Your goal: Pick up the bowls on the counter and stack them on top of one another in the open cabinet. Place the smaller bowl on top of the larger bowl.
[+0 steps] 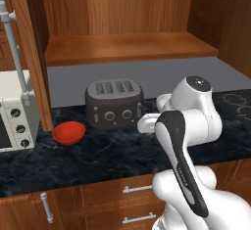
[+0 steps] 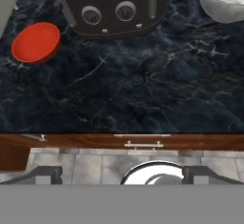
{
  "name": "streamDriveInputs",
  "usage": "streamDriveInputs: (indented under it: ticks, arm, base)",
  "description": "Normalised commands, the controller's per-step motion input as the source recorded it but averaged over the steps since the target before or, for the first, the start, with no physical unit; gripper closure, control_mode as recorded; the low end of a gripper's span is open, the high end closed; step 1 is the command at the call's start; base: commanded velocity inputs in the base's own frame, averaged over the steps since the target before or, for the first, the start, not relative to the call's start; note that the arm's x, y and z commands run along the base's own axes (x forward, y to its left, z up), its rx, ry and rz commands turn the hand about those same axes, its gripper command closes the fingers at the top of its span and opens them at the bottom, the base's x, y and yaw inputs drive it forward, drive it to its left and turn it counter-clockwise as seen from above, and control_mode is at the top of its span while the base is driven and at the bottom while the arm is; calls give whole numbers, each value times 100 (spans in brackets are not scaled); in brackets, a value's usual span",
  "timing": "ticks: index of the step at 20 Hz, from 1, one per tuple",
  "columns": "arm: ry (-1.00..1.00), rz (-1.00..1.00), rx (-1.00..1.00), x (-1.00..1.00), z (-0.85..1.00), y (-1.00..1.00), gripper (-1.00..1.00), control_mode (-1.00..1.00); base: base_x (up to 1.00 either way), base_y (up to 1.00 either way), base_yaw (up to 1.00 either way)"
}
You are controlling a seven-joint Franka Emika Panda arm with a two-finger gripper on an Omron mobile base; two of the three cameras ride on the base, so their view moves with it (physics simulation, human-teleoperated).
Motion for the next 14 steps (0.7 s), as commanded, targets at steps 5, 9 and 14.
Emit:
streamDriveInputs:
  ticks: [5, 9, 14]
  arm:
    - [-7, -5, 10, 0, -10, 44, -100, -100]
    - [-6, -5, 11, 0, -9, 45, -100, -100]
    - [-3, -6, 11, 7, -8, 45, -100, -100]
  base:
    - [0, 0, 0]
    - [0, 0, 0]
    - [0, 0, 0]
